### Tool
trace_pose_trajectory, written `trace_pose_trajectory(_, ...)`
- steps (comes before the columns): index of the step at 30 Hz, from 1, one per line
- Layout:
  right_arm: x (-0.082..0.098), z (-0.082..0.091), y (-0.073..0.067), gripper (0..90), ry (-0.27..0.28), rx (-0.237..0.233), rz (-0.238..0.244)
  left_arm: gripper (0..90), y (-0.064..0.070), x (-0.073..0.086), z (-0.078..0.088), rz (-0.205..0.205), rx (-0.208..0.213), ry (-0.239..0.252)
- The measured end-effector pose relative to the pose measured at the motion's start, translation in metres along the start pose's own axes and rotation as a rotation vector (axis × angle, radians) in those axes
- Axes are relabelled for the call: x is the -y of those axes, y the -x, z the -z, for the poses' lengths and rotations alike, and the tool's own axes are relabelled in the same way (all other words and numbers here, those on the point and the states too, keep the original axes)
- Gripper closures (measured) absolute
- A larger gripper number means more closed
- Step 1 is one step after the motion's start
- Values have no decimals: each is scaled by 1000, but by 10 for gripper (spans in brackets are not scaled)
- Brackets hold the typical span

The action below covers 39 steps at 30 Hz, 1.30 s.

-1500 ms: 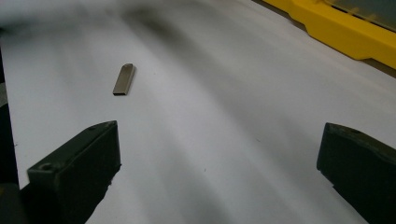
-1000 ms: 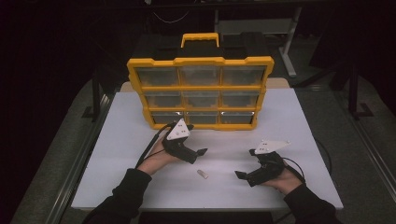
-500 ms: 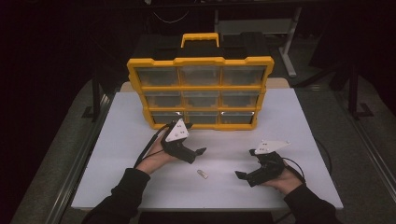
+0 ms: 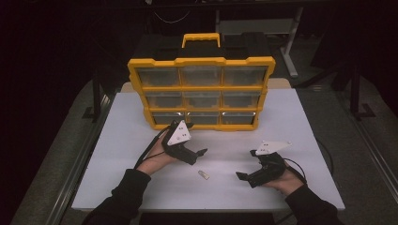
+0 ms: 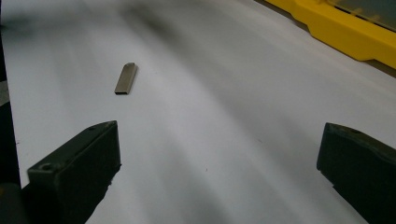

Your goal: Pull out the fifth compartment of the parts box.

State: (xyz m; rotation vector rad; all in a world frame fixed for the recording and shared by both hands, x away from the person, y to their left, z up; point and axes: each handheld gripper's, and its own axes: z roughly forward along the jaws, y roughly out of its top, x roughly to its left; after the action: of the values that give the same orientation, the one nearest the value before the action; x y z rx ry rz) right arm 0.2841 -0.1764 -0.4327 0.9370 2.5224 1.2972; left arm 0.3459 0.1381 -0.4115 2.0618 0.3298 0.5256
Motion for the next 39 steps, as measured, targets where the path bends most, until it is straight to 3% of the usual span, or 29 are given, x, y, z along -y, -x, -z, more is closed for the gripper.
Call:
trace_pose_trajectory(14, 0, 0, 0, 0, 1, -2, 0, 4, 5, 0, -1, -77, -21, -20)
trace_pose_trajectory(39, 0, 0, 0, 0, 0, -3, 2, 5, 11, 0, -1, -173, -75, -21)
